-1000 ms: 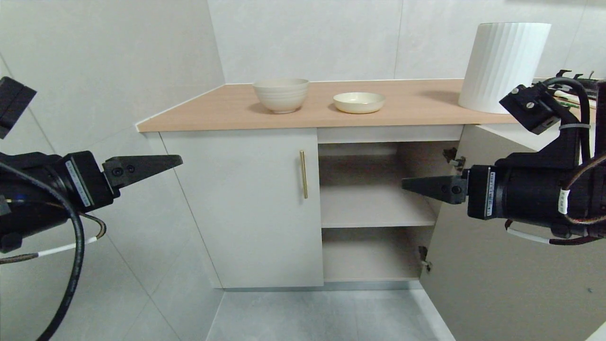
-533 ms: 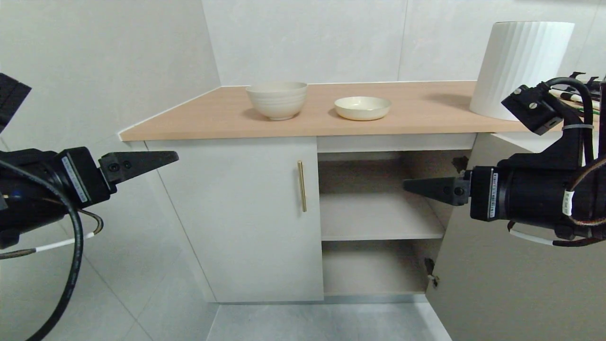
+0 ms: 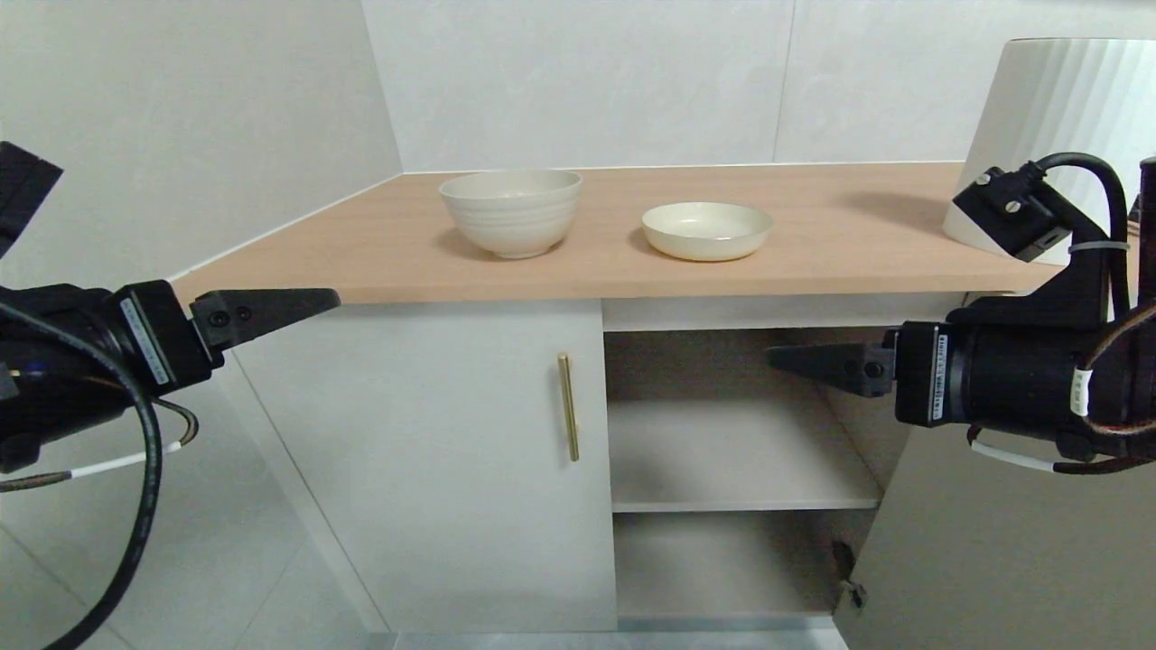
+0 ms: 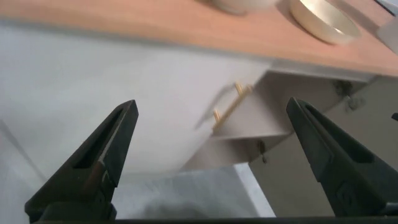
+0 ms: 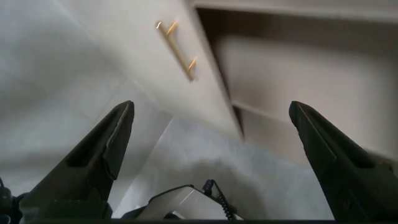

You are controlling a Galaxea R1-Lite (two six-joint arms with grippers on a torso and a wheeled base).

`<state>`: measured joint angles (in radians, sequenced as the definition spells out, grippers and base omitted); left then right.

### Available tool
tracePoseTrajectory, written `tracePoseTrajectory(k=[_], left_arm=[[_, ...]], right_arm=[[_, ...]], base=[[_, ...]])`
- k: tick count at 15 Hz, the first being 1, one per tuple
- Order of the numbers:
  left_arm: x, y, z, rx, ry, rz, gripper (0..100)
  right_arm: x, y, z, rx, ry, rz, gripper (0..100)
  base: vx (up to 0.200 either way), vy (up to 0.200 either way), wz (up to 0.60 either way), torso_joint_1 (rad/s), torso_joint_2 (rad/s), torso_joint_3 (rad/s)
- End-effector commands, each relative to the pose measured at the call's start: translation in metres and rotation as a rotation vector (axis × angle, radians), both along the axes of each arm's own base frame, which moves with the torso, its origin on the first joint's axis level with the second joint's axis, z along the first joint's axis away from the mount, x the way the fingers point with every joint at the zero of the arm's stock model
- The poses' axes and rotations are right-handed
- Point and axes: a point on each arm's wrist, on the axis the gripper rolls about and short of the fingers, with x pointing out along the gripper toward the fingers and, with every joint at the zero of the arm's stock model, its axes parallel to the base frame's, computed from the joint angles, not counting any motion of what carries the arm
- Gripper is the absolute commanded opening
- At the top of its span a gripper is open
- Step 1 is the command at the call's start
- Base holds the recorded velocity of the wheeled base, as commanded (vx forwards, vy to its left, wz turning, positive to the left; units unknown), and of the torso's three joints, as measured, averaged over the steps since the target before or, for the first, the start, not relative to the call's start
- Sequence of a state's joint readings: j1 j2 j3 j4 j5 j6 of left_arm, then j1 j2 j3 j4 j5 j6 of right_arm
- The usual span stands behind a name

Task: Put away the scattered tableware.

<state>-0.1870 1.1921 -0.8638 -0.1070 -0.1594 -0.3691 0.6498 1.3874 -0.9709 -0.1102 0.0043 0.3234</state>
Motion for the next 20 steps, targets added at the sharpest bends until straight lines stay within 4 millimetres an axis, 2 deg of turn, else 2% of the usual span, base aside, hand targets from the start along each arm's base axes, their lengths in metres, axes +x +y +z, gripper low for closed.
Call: tracePoseTrajectory(k=[1, 7, 10, 14, 20], left_arm=[[0.0, 0.0, -0.001, -0.001, 0.003, 0.0, 100], [0.0, 0.0, -0.001, -0.003, 0.004, 0.0, 100], [0.001, 0.0, -0.001, -0.005, 0.004, -0.001, 100], [0.001, 0.0, -0.001, -0.004, 0.008, -0.002, 100], [0.001, 0.0, -0.002, -0.004, 0.012, -0.004, 100]], right_arm=[[0.0, 0.0, 0.0, 0.0, 0.001, 0.001, 100], [-0.002, -0.002, -0.008, -0.002, -0.003, -0.001, 100], [-0.001, -0.001, -0.013, 0.031, -0.066, 0.002, 100], [-0.002, -0.001, -0.019, -0.016, -0.094, 0.019, 100], [-0.002, -0.001, -0.02, -0.017, -0.094, 0.021, 100]], base=[[0.0, 0.0, 0.0, 0.0, 0.0, 0.0], [0.0, 0.0, 0.0, 0.0, 0.0, 0.0], [0.0, 0.0, 0.0, 0.0, 0.0, 0.0], [0.0, 0.0, 0.0, 0.0, 0.0, 0.0], [0.0, 0.0, 0.0, 0.101, -0.32, -0.262]])
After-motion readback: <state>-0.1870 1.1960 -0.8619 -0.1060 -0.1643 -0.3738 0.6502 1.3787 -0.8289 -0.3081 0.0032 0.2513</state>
